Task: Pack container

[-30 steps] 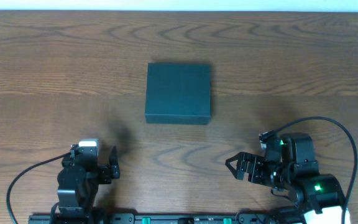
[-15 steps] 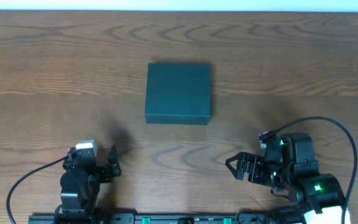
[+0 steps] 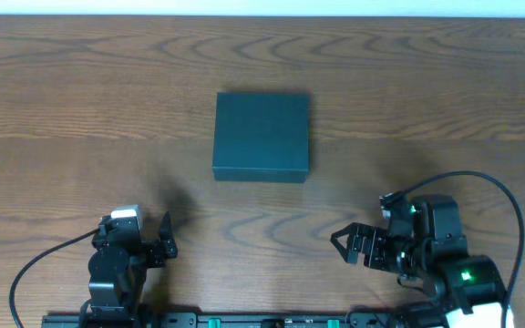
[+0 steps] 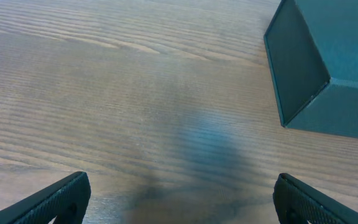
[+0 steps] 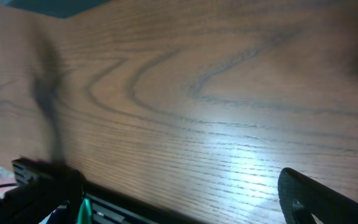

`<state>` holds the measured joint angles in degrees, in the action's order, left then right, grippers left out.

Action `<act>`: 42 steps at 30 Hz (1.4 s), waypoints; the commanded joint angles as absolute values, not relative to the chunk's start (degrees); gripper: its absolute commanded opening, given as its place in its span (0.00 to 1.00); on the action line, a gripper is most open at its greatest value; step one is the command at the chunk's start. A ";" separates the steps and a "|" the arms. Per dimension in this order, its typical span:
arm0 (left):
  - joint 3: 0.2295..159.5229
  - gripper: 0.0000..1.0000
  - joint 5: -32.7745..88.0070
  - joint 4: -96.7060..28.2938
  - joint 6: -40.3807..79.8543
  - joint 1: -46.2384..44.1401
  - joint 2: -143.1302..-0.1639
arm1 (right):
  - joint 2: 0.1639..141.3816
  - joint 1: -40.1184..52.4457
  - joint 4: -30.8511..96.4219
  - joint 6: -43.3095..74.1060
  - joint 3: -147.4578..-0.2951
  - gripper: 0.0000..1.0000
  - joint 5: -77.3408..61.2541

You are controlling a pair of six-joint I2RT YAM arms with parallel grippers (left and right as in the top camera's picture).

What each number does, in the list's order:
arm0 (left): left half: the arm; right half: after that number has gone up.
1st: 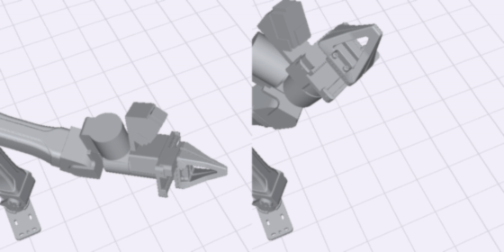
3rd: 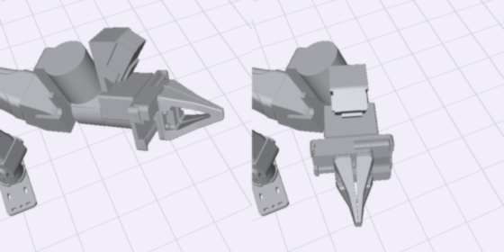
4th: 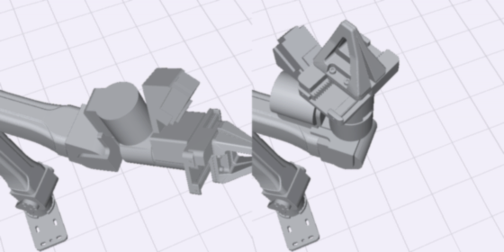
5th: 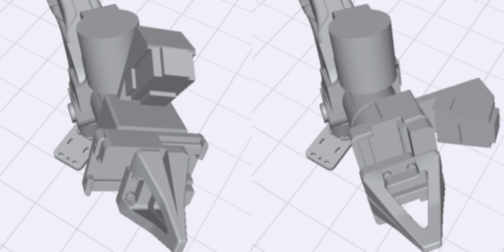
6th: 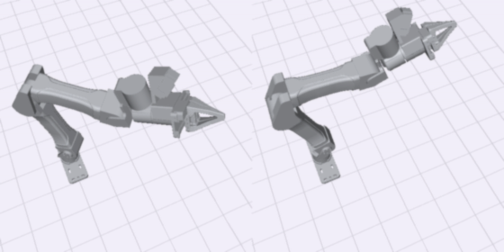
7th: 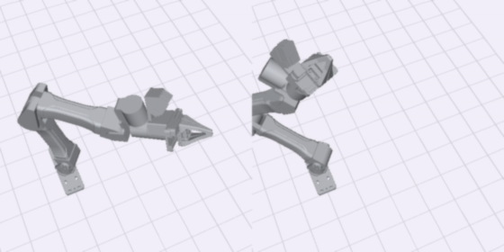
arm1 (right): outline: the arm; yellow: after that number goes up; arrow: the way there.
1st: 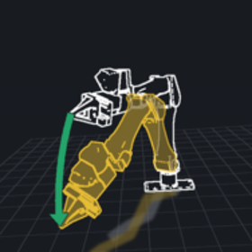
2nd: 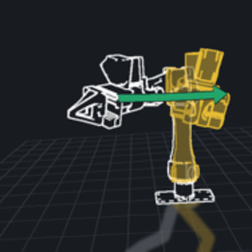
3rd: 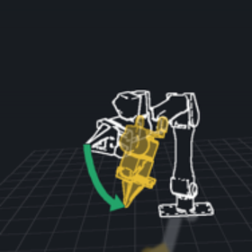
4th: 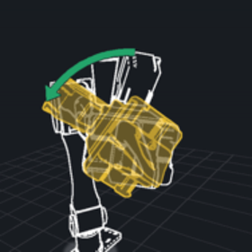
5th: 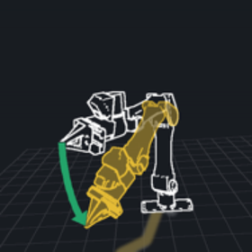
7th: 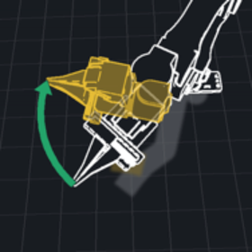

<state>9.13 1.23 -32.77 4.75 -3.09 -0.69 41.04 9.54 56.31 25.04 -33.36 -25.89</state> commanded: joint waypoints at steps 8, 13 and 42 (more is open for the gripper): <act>8.56 0.95 1.06 -32.38 5.58 -2.92 -0.21 | 24.80 14.90 44.69 7.49 -31.66 0.99 -10.55; 8.56 0.95 1.06 -32.38 5.58 -2.92 -0.21 | 16.47 16.21 43.44 6.11 -26.48 0.99 -5.15; 8.56 0.95 1.06 -32.38 5.58 -2.92 -0.21 | 0.32 17.32 41.95 6.79 -9.32 0.99 -6.66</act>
<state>9.13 1.23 -32.75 4.91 -3.09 -0.62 0.73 16.80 42.11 7.55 -9.82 -6.46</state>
